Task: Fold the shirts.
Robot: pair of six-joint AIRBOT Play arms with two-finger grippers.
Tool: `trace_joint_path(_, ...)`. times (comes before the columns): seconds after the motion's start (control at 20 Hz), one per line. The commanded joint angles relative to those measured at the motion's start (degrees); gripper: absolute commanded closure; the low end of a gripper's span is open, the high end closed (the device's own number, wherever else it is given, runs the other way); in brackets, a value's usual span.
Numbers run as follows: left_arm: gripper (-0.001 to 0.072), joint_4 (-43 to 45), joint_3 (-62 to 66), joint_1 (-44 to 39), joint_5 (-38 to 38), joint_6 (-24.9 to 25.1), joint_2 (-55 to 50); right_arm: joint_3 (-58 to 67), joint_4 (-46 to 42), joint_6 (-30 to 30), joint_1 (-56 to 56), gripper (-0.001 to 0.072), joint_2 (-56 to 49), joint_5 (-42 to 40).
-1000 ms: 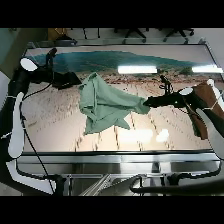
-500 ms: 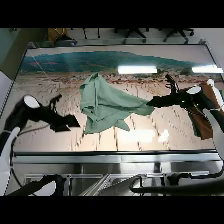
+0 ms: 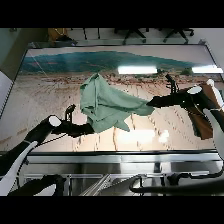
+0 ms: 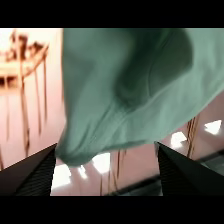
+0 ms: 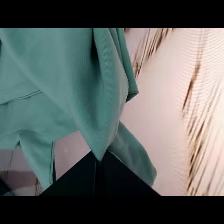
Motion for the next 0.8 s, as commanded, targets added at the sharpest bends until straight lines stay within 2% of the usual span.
trace_joint_path(0.0, 0.0339, -0.7, 5.9, -1.0, 3.4, 1.0, -6.7, 0.0, 0.0, 0.1, 0.0, 0.0694, 0.0, 1.0)
trace_joint_path(0.05, 0.0561, -0.8, 7.9, -1.0, 1.4, 2.3, -8.0, 0.0, 0.0, 0.3, 0.0, 0.0694, 0.0, 1.8)
trace_joint_path(0.1, 0.0691, -0.9, 10.0, -1.0, -1.6, 3.4, -9.0, 0.0, 0.7, 0.7, 0.0, 0.0694, 0.0, 3.1)
trace_joint_path(0.25, 0.0694, -1.1, 17.4, -0.7, -10.9, 5.9, -7.3, 0.4, 9.2, -0.3, -0.5, 0.0695, 1.9, 9.4)
trace_joint_path(0.45, 0.0694, -1.3, 34.8, 4.7, -21.9, 4.8, 5.0, 7.3, 28.1, -2.4, -4.9, 0.0694, 10.0, 16.9)
trace_joint_path(0.55, 0.0694, -1.3, 47.7, 8.9, -25.0, 2.6, 11.1, 13.0, 37.5, -2.6, -9.0, 0.0694, 15.6, 15.5)
trace_joint_path(0.65, 0.0695, -1.2, 61.5, 12.7, -26.7, 2.1, 15.5, 17.6, 46.2, -4.1, -13.0, 0.0694, 22.2, 10.0)
trace_joint_path(0.75, 0.0695, -1.2, 72.9, 15.8, -26.6, 1.5, 18.5, 19.9, 49.3, -5.5, -15.4, 0.0694, 28.9, 2.7)
